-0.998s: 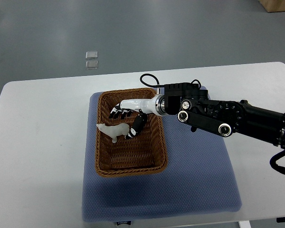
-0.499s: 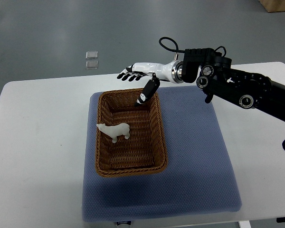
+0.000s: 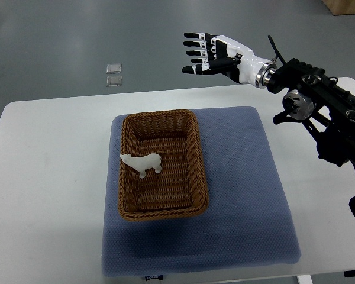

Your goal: Place white bear in brown basket with right hand

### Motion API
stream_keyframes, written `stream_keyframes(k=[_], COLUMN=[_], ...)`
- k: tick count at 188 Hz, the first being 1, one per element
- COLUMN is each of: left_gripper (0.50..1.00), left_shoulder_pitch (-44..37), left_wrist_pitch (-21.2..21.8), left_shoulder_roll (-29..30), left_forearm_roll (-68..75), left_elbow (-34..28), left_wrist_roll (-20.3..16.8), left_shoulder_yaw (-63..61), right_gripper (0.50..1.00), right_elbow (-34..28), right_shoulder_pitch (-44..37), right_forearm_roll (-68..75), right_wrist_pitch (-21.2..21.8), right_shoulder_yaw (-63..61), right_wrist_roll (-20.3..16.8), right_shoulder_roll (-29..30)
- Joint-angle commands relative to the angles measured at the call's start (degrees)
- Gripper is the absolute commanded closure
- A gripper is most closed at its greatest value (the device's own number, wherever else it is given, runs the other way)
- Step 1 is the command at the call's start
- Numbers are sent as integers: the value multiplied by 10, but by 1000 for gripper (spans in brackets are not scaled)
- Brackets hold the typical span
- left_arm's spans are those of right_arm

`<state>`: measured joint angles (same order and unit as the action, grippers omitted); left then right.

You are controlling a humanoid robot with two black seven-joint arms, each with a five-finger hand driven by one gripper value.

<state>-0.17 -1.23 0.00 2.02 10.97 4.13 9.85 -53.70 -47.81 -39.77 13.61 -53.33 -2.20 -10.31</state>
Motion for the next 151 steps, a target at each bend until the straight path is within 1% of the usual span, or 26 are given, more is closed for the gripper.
stream_keyframes(k=[1, 25, 49, 69, 98, 151], left_gripper=[500, 500, 500, 500, 500, 500], left_shoulder_pitch=[0, 0, -1, -1, -2, -1], left_wrist_pitch=[0, 0, 0, 0, 2, 4], left_shoulder_roll=[0, 0, 0, 0, 0, 0], left_forearm_roll=[0, 0, 0, -1, 0, 0], left_elbow=[0, -1, -1, -2, -2, -4], left_wrist_roll=[0, 0, 0, 0, 0, 0], left_shoulder_yaw=[0, 1, 1, 1, 1, 1], right_gripper=[587, 587, 572, 570, 570, 570], right_elbow=[14, 45, 84, 118, 129, 130], right_shoulder_pitch=[47, 75, 84, 85, 94, 106], right_forearm_roll=[75, 170, 262, 345, 410, 419], right_wrist_pitch=[-15, -15, -13, -10, -8, -10], right_shoulder_yaw=[-25, -63, -81, -88, -89, -89], right_wrist_roll=[25, 48, 70, 100, 104, 105], right_shoulder_roll=[34, 47, 55, 61, 61, 61])
